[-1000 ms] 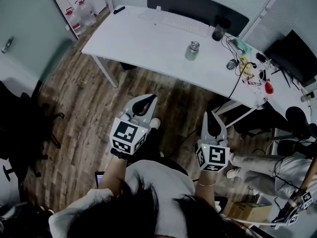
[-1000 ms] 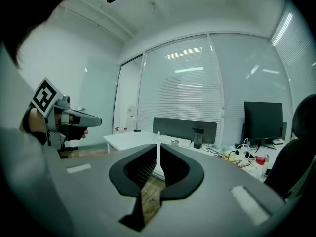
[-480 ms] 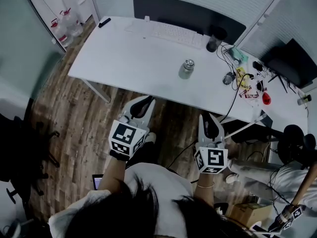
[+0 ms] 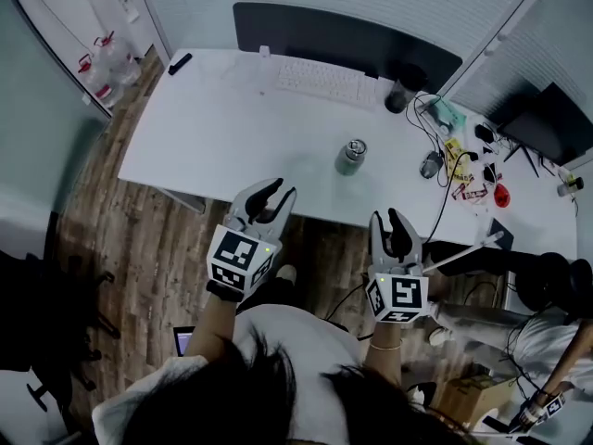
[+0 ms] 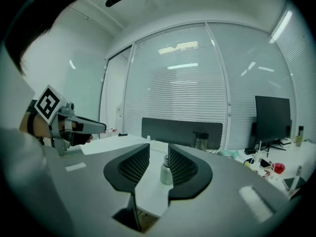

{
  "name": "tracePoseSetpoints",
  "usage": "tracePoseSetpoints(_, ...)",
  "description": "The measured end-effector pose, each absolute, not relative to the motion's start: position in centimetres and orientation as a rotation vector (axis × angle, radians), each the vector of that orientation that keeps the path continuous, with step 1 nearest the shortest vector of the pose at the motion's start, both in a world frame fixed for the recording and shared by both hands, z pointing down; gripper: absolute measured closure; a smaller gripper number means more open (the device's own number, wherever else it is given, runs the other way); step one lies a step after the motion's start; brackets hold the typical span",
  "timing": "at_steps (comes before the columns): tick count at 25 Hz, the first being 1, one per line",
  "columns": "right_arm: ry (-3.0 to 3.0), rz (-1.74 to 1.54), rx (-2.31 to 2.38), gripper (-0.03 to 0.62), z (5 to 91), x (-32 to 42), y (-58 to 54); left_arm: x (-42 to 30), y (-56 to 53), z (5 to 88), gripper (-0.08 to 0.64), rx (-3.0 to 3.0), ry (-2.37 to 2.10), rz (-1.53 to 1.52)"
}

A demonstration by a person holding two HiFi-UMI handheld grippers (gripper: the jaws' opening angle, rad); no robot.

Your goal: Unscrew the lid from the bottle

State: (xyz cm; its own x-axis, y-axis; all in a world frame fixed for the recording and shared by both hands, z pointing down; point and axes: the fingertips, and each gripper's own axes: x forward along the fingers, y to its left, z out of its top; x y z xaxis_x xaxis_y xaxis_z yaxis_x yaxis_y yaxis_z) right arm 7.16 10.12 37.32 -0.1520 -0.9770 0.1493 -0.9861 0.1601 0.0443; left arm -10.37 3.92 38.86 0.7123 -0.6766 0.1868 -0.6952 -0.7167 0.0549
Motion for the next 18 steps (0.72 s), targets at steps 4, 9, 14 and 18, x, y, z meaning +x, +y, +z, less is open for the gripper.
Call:
tracePoseSetpoints(4,-2.268,0.109,1.959,0.494,37.5,6.7,8.3,-10.4,2.2,39.5,0.425,2.802,-1.059,0.241)
tracePoseSetpoints(9,-2.255,0.149,1.963,0.471,37.8,6.9,6.7,-9.6,1.0,40.4,0.391,2.807,-0.976,0.265)
tracePoseSetpoints(14,-2.277,0.174,1.927,0.433,38.3,7.6,4.6,-8.3,-0.5,41.2,0.385,2.795,-0.948,0.264)
tracePoseSetpoints(18,-2.303,0.205,1.903,0.409,39.2,8.9,2.3,-6.5,-2.4,42.0,0.346,2.790,-0.933,0.268)
